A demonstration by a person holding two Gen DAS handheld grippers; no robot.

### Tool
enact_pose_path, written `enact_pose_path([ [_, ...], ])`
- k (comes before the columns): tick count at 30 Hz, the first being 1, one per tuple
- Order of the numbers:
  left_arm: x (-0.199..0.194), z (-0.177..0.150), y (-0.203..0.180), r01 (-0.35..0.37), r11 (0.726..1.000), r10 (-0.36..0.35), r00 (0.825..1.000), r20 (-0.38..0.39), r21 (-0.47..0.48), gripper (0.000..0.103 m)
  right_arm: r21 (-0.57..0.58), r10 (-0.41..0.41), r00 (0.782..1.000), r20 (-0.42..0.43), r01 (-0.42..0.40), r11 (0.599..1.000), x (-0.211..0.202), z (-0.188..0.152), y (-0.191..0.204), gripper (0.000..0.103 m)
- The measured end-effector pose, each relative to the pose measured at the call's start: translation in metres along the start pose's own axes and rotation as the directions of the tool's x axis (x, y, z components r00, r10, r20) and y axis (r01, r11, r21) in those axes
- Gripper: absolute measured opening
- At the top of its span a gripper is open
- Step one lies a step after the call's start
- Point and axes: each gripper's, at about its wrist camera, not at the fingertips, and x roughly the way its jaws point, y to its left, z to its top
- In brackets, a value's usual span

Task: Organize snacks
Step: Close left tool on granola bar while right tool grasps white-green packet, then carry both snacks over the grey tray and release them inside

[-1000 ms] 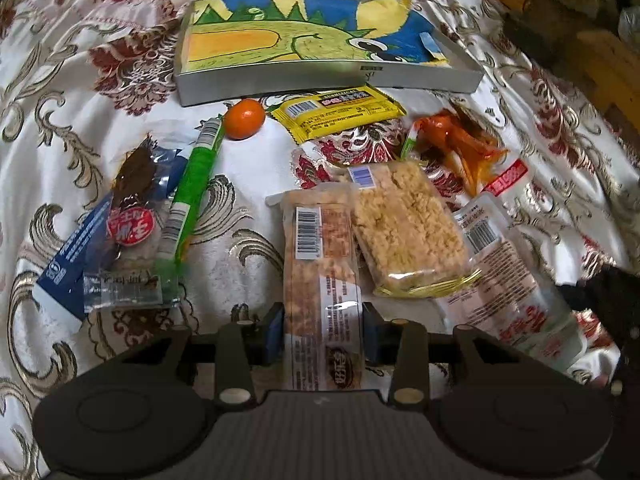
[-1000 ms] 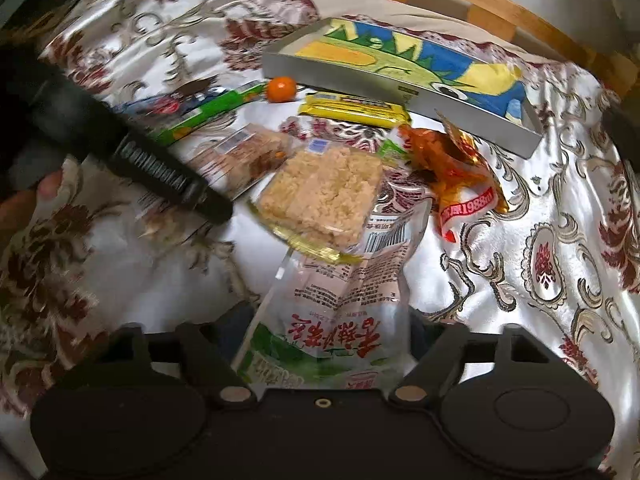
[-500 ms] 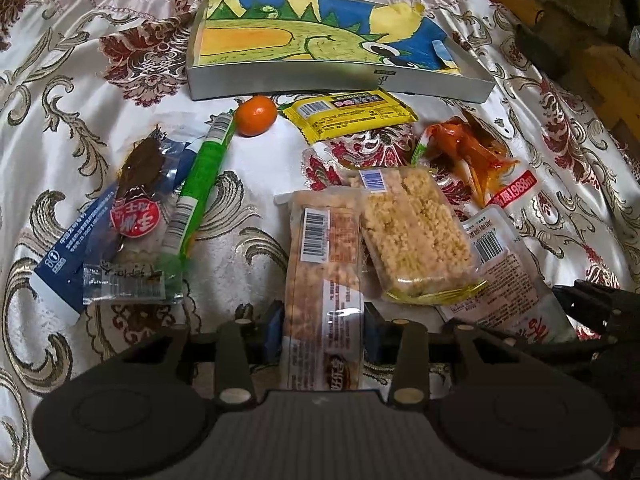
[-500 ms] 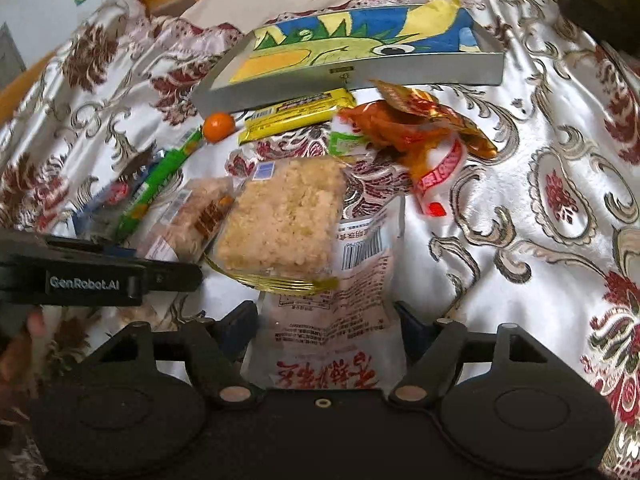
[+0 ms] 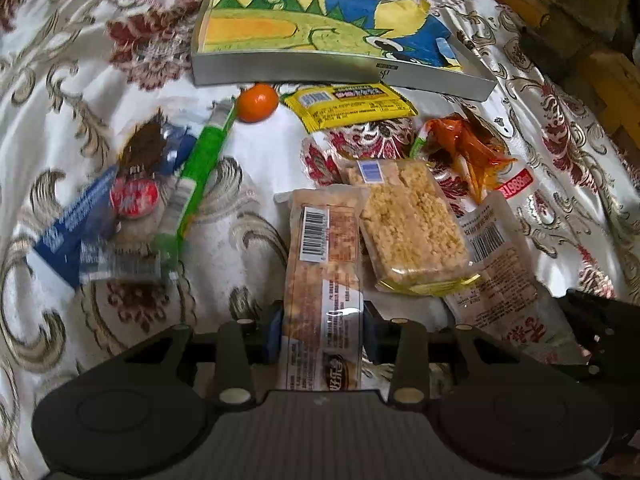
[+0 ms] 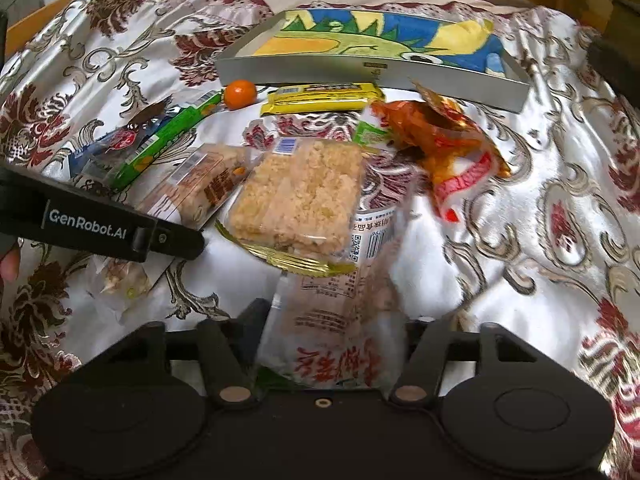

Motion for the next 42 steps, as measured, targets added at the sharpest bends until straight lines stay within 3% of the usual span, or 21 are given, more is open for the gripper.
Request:
enact_pose_path([
  [3, -0.004, -0.005, -0.001, 0.042, 0.998, -0.043, 0.999, -0.024, -0.054, 0.042, 0.024, -0.009, 1.000, 0.004, 0.009, 1.000, -0.010, -0.004, -0.006, 0.048],
  [5, -0.007, -0.009, -0.002, 0.065, 0.994, -0.069, 0.997, -0.034, -0.088, 0.042, -0.025, -0.057, 0.998, 0.029, 0.058, 0.998, -0.018, -0.009, -0.002, 0.048],
  [13, -0.020, -0.015, -0.001, 0.016, 0.985, -0.018, 1.000, -0.012, -0.171, 0.041, -0.058, -0.151, 0.984, 0.093, 0.156, 0.986, -0.036, -0.025, 0.009, 0.045],
  [20, -0.050, -0.012, -0.014, 0.022, 0.994, -0.007, 0.991, 0.137, -0.108, 0.041, -0.035, -0.111, 0.982, 0.152, 0.117, 0.992, -0.065, -0.042, 0.019, 0.045],
  [23, -0.056, -0.009, -0.017, 0.061, 0.993, -0.041, 0.982, 0.187, -0.102, 0.041, 0.000, -0.097, 0.974, 0.206, 0.099, 0.995, -0.082, -0.039, 0.014, 0.045],
  [28, -0.059, -0.002, -0.017, 0.063, 0.991, -0.032, 0.967, 0.252, -0.114, 0.041, -0.003, -0.084, 0.956, 0.280, 0.089, 0.996, -0.095, -0.023, 0.010, 0.045],
  [31, -0.059, 0.020, -0.016, 0.040, 0.990, 0.004, 0.949, 0.314, -0.134, 0.041, -0.065, -0.067, 0.944, 0.323, 0.093, 0.994, -0.093, -0.001, 0.011, 0.045],
  [34, -0.067, 0.045, -0.017, 0.038, 0.988, 0.026, 0.916, 0.399, -0.151, 0.041, -0.138, -0.057, 0.924, 0.377, 0.117, 0.984, -0.087, 0.029, 0.008, 0.045],
  [37, -0.067, 0.078, -0.013, 0.067, 0.983, 0.020, 0.883, 0.468, -0.169, 0.041, -0.181, -0.090, 0.884, 0.458, 0.192, 0.965, -0.073, 0.061, 0.000, 0.046],
  [40, -0.060, 0.111, -0.002, 0.075, 0.975, 0.044, 0.856, 0.515, -0.207, 0.041, -0.135, -0.091, 0.850, 0.519, 0.186, 0.973, -0.051, 0.095, -0.018, 0.046],
  [42, -0.052, 0.130, 0.004, 0.064, 0.971, 0.071, 0.843, 0.534, -0.230, 0.041, -0.078, -0.095, 0.841, 0.533, 0.160, 0.984, -0.033, 0.117, -0.030, 0.046],
])
